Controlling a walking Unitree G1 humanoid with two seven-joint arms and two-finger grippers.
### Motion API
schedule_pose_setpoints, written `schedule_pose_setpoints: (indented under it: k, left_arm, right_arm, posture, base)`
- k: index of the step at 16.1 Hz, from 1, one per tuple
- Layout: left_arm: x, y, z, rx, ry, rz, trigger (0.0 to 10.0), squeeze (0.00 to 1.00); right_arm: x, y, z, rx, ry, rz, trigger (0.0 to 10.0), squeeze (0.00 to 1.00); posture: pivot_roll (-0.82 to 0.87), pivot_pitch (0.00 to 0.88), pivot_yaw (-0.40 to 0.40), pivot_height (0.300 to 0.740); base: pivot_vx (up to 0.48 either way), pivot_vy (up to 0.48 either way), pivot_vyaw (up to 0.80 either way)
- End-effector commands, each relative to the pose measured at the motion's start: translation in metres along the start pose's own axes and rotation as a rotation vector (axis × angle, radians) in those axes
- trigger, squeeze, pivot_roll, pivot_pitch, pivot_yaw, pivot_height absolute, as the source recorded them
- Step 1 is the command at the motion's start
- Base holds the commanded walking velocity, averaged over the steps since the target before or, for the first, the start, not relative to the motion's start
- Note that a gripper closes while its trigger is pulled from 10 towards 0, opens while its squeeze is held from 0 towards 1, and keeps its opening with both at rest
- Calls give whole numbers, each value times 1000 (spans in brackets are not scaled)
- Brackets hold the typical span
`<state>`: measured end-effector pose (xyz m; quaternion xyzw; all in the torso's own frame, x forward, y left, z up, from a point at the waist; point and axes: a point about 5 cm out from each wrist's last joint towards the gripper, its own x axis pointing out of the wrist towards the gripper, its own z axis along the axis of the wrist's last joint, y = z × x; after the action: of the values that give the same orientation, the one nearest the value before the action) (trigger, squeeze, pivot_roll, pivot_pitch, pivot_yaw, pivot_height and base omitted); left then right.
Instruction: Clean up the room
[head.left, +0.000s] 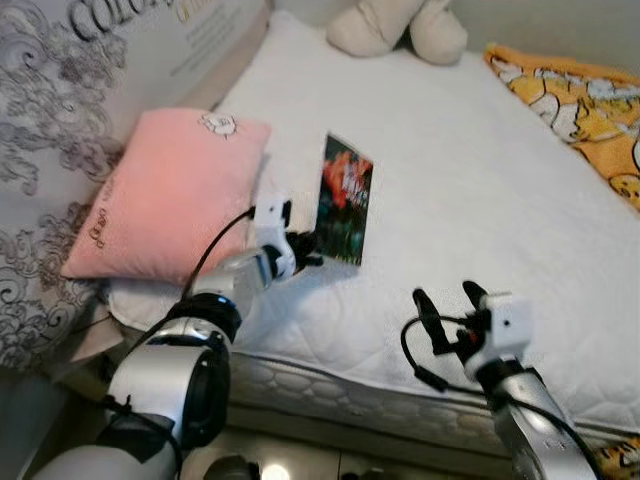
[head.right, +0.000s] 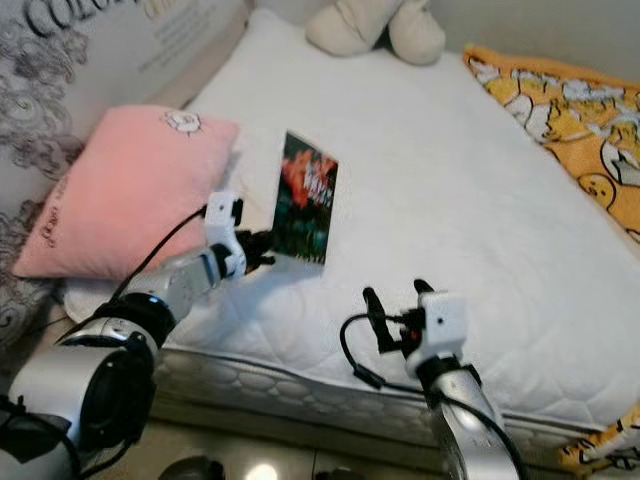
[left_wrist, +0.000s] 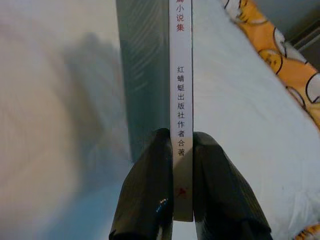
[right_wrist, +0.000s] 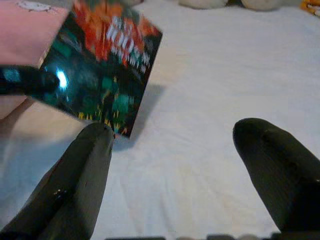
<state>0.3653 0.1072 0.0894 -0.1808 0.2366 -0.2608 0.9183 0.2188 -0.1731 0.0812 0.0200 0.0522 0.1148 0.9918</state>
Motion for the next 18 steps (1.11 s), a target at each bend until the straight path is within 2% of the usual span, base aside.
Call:
schedule_pose_setpoints:
  k: [1,3,4,7,8,9,10,13,14,15,18]
  left_arm:
    - [0,-2,0,18,20,-36,0,0]
    - [-3,6,-4,64,56,3,0,0]
    - [-9,16,-6,111,80,49,0,0]
    - [-20,33,-5,177,94,142,0,0]
    - [-25,43,-6,221,103,205,0,0]
    - [-29,49,-6,244,108,248,4314,0]
    - [-34,57,-6,286,115,303,10000,0]
    - [-37,60,-4,340,120,336,10000,0]
    - [-37,60,-3,355,121,338,10000,145]
    - [-37,61,-2,366,121,349,10000,1000]
    - [-38,62,-1,367,110,380,10000,1000]
  right_arm:
    - [-4,0,3,3,11,3,10000,0]
    - [-6,4,2,15,19,6,10000,0]
    - [-7,8,2,27,25,5,10000,0]
    - [-10,12,2,42,37,-1,10000,0]
    - [-12,14,2,47,41,0,10000,0]
    - [-13,15,1,50,46,1,10000,0]
    - [-15,16,-1,54,57,2,10000,0]
    - [-16,16,-2,57,64,2,10000,0]
    - [-16,17,-2,58,67,2,10000,0]
    - [-15,17,-3,59,69,2,10000,0]
    - [-16,18,-4,61,75,2,10000,0]
  posture:
    - [-153,121,-89,740]
    - [-155,120,-84,740]
    - [-157,124,-72,740]
    - [-151,136,-64,740]
    - [-149,141,-62,740]
    - [-149,146,-62,740]
    - [-149,148,-62,740]
    - [-145,154,-63,740]
    - [-145,154,-63,740]
    - [-142,155,-61,740]
    - [-142,157,-59,740]
  base:
    - [0,0,0]
    - [0,0,0]
    - [0,0,0]
    - [0,0,0]
    - [0,0,0]
    - [0,0,0]
    - [0,0,0]
    - [0,0,0]
    - [0,0,0]
    - [0,0,0]
    - [0,0,0]
